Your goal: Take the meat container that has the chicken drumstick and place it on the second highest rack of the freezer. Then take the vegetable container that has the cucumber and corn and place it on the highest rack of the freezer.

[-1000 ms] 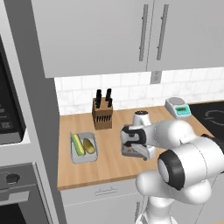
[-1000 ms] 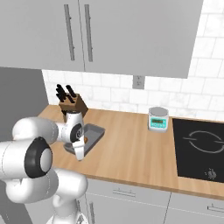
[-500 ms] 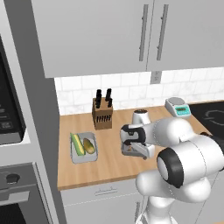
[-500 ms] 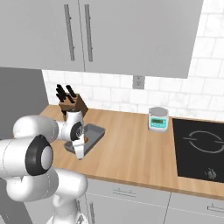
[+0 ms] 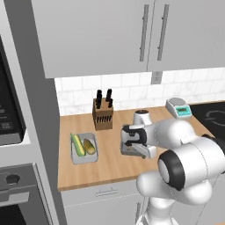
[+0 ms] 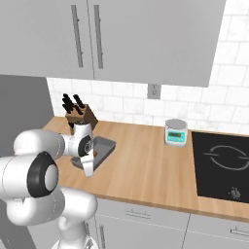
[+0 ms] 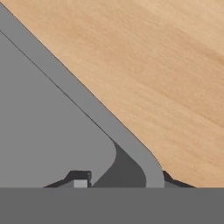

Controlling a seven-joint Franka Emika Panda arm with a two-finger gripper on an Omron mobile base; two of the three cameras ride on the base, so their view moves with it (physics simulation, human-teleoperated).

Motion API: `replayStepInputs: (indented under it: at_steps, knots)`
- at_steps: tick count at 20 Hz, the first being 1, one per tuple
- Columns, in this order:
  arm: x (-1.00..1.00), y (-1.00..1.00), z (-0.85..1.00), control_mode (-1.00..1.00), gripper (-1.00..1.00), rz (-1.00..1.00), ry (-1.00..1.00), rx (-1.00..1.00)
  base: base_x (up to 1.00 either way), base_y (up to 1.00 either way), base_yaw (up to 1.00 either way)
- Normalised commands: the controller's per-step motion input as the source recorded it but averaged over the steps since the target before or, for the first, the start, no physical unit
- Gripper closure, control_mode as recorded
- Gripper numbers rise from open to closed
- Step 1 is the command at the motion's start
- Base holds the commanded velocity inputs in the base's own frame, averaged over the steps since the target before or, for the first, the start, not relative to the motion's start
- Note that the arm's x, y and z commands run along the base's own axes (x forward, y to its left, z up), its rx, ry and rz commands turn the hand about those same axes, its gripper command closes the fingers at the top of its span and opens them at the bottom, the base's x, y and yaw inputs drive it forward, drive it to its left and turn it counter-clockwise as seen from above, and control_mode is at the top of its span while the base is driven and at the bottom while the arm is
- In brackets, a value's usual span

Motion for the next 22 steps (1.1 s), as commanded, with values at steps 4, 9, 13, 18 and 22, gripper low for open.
replayStepInputs:
  at_steps: [4, 9, 13, 18, 22]
  knots:
    - [0.0, 0.0, 0.0, -1.0, 1.0, 0.0, 0.0, 0.0, 0.0, 0.0, 0.0]
    - [0.0, 0.0, 0.0, -1.0, 1.0, 0.0, 0.0, 0.0, 0.0, 0.0, 0.0]
    - [0.0, -0.19, 0.02, -1.0, 1.0, 0.0, 0.0, 0.0, 0.0, 0.0, 0.0]
    - [-0.21, -0.72, 0.26, -1.0, 1.0, 0.06, -0.06, 0.0, 0.0, 0.0, 0.0]
    - [-0.43, -0.74, 0.3, -1.0, 1.0, 0.08, -0.1, 0.0, 0.0, 0.0, 0.0]
